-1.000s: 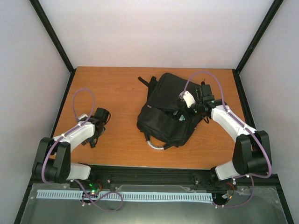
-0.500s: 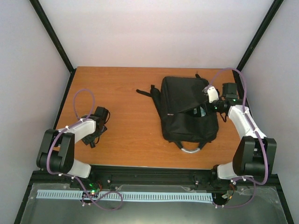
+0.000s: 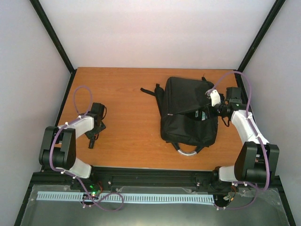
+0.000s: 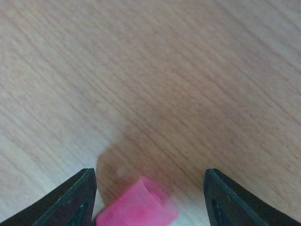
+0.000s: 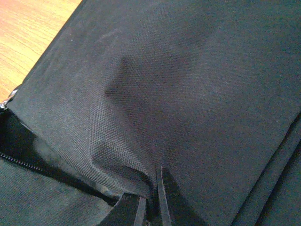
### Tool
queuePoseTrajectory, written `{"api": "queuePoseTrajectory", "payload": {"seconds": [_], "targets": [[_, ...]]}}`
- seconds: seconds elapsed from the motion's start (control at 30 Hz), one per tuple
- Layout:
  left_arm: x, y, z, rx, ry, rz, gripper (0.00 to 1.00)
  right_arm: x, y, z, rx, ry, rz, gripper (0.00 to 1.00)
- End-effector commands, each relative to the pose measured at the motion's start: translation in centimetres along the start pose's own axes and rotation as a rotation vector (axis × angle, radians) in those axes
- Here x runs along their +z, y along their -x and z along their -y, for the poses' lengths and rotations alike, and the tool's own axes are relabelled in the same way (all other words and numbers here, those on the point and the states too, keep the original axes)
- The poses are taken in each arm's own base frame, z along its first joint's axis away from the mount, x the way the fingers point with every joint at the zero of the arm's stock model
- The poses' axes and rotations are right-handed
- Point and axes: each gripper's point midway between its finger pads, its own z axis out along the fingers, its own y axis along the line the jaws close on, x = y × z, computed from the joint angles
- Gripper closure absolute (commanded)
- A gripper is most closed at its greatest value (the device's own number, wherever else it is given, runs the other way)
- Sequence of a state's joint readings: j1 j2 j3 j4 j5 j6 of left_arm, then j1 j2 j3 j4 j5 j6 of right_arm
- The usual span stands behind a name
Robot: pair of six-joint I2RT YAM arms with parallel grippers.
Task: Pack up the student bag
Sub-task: Adjust the stationery at the center of the board.
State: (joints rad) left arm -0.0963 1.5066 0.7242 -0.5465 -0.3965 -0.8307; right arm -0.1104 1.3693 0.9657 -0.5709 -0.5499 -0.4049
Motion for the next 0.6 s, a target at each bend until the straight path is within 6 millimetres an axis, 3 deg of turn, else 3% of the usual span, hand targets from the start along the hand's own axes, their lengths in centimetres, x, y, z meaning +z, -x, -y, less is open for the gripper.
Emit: {"api": "queuePoseTrajectory", "payload": {"seconds": [0.0,0.23,0.27,0.4,0.57], "targets": [[0.3,-0.4,1.2,0.101,-0.057,-0.016,0.37,-1.2,2.3,-1.6,-0.025,0.061,0.102,0.97],[-1.4,-0.8,3.5,0.251,-0.024,0.032,0.33,-0.9,2.0,-2.0,-0.026,0.093,0.089,0.97],[-1.5,-1.0,3.9,0.264,-0.041,0.020,0.38,-0.9,1.9,-2.0,-0.031,0.092,0.089,0.97],[-1.1,-3.4,6.0,0.294,-0.143,-0.086,0.46,-1.5,2.1,-2.3,-0.049,0.086,0.103,0.97],[-1.4,-5.1,7.3,0.363,-0.179,-0.123,0.46,-2.4,2.5,-3.0,-0.073,0.090,0.128,0.97]]}}
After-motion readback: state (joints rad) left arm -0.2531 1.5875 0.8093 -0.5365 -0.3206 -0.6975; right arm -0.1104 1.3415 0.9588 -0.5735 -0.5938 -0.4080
